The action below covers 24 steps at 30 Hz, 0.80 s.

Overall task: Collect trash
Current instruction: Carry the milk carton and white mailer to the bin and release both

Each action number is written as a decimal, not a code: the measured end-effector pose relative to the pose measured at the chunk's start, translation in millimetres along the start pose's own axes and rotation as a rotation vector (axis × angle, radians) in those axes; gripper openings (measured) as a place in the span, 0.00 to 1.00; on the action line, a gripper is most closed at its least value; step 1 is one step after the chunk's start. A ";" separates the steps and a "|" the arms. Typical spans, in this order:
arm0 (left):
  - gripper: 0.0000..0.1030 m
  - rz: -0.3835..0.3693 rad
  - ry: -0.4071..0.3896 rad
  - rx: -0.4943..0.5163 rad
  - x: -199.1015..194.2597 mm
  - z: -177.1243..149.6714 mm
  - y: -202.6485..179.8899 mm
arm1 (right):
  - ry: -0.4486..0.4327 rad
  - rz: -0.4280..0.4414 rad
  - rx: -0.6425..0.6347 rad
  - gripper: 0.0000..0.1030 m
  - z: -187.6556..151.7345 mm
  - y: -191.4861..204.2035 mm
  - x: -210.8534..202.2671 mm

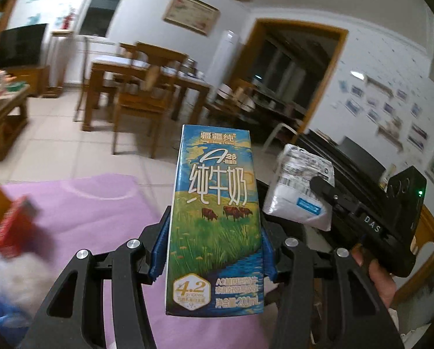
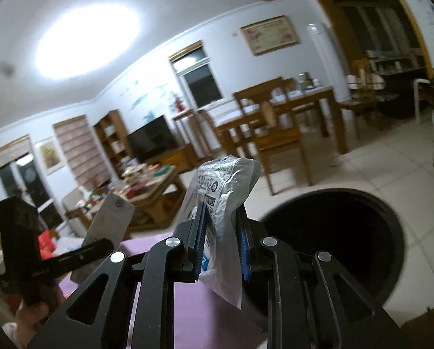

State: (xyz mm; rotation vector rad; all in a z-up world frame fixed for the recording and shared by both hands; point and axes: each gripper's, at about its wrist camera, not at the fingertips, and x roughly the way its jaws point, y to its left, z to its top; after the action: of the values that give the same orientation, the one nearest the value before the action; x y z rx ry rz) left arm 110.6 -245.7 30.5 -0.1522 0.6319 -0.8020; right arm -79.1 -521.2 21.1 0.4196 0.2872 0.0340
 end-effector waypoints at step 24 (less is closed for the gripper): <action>0.55 -0.026 0.180 0.058 107.8 -21.1 -49.5 | 0.083 -0.146 0.140 0.34 -23.4 -110.3 45.3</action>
State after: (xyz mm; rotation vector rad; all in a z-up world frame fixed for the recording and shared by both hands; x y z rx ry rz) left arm 123.9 -354.6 -19.3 -0.0349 0.7769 -0.8646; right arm -45.1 -608.5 -56.3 0.5360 0.4032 -0.1122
